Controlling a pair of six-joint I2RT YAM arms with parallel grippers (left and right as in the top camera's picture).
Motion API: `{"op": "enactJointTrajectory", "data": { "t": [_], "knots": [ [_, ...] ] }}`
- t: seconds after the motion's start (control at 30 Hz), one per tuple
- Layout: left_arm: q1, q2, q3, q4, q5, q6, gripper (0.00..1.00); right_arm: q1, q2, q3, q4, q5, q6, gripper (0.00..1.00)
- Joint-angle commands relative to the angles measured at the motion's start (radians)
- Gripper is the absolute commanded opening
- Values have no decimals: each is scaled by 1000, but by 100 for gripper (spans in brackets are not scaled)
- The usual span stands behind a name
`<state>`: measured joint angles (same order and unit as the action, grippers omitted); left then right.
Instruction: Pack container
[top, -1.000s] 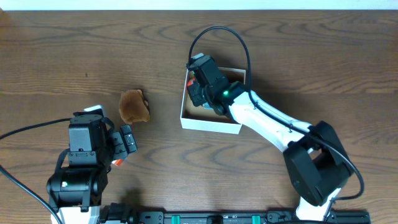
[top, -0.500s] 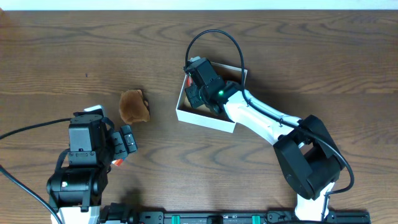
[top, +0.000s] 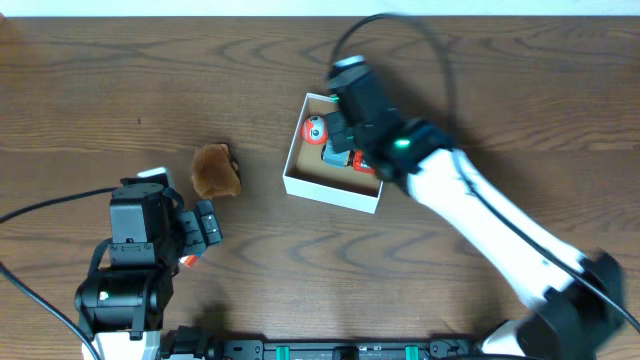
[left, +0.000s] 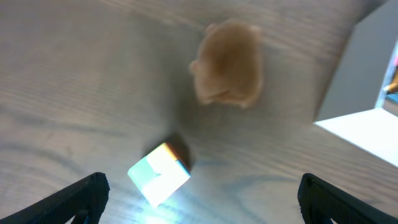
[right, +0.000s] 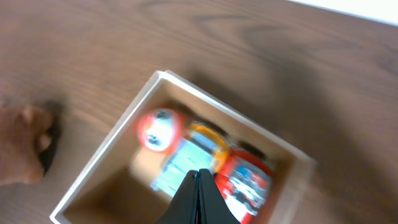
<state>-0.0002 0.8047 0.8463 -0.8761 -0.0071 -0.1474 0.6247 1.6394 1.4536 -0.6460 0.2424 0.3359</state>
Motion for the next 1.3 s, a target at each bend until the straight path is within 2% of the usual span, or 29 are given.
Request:
{"op": "enactJointTrajectory", "data": {
  "t": [0.0,0.1,0.17,0.27,0.43,0.53,0.57,0.63,0.77,1.0,1.27],
  "knots": [
    [5,66,23,41,124,67,98,-78,-56,9,-119,90,230,2],
    [-9,180,23,124,182,85,99,-155,-71,9,-277,84,354,3],
    [-25,268,23,194,183,87,100,-206,-66,7,-344,40,378,3],
    [-55,395,23,318,183,87,93,-277,-50,0,-397,-51,372,2],
    [-115,559,23,494,183,87,64,-337,-2,-11,-413,-138,306,3],
    [-150,615,23,564,183,87,42,-342,40,-11,-413,-146,294,4],
    [-160,627,23,583,182,87,38,-342,57,-11,-412,-146,294,4],
    [-180,649,23,626,180,87,37,-342,97,-11,-412,-146,294,4],
    [-210,684,23,688,179,88,15,-342,190,-11,-398,-190,275,1],
    [-235,719,23,702,180,87,13,-342,313,-11,-319,-252,234,1],
    [-294,721,23,693,181,85,13,-342,332,-11,-203,-307,155,1]
  ]
}}
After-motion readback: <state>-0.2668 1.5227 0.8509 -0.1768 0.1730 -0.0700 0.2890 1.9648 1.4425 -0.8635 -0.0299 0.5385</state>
